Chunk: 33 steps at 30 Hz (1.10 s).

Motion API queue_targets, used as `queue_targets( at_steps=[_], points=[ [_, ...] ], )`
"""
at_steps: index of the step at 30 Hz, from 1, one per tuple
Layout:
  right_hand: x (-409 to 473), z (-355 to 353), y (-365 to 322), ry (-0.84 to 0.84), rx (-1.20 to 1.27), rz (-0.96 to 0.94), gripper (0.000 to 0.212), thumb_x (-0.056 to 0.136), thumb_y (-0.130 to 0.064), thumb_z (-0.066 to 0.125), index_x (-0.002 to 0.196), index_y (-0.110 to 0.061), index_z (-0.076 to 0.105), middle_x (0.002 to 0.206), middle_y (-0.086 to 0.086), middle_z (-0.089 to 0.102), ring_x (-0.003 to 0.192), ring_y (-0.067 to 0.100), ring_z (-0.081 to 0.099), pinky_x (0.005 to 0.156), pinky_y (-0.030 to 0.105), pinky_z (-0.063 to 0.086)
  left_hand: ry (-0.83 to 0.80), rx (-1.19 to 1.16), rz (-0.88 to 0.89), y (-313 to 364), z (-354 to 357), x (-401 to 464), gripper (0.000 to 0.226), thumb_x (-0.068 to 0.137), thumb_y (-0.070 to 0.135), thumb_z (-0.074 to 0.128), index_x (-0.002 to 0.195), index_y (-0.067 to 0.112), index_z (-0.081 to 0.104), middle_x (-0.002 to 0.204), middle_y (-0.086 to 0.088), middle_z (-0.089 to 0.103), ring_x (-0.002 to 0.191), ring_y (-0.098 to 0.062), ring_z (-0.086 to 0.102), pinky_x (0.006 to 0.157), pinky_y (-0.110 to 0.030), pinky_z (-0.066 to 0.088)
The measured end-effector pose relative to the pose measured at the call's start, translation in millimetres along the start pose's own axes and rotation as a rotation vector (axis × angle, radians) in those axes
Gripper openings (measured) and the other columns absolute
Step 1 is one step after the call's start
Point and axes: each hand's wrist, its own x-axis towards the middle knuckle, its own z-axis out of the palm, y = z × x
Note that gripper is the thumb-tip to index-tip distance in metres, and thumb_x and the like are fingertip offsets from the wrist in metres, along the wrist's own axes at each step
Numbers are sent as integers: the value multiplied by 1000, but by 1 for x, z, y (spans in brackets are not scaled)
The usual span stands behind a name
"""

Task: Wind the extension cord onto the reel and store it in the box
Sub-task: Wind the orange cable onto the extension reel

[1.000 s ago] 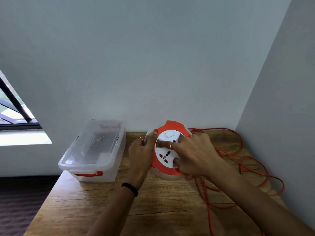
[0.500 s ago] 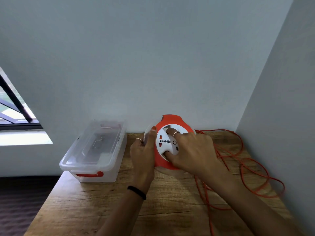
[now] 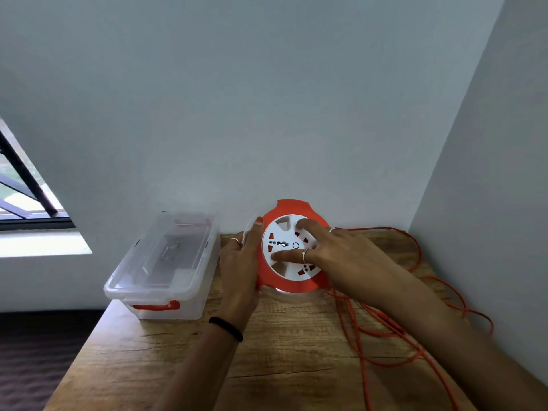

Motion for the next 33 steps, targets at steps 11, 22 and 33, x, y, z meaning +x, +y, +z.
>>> queue_targets(
  at_steps=[11,22,33],
  points=[
    [4,10,12,-62,15,-188,80,80,4,48,138,-49,33,147,12,38,71,22,59,53,34,49,-37,-43,-67,3,-3,-4,24,90,35,59,77,21,74,86,-15,74,83,-39,70,79,-61,54],
    [5,13,16,-105,-43,-254,64,75,-5,70,124,-45,54,135,21,50,61,27,62,41,29,40,-120,-56,-130,5,-1,-5,51,71,52,69,92,6,74,92,-22,73,87,-42,69,82,-66,50],
    [7,21,8,-48,-159,-102,65,63,-31,76,123,-48,56,101,12,68,41,21,54,47,25,31,-32,49,-2,3,2,-5,23,89,36,61,85,16,72,80,-7,76,70,-26,73,69,-47,60]
  ],
)
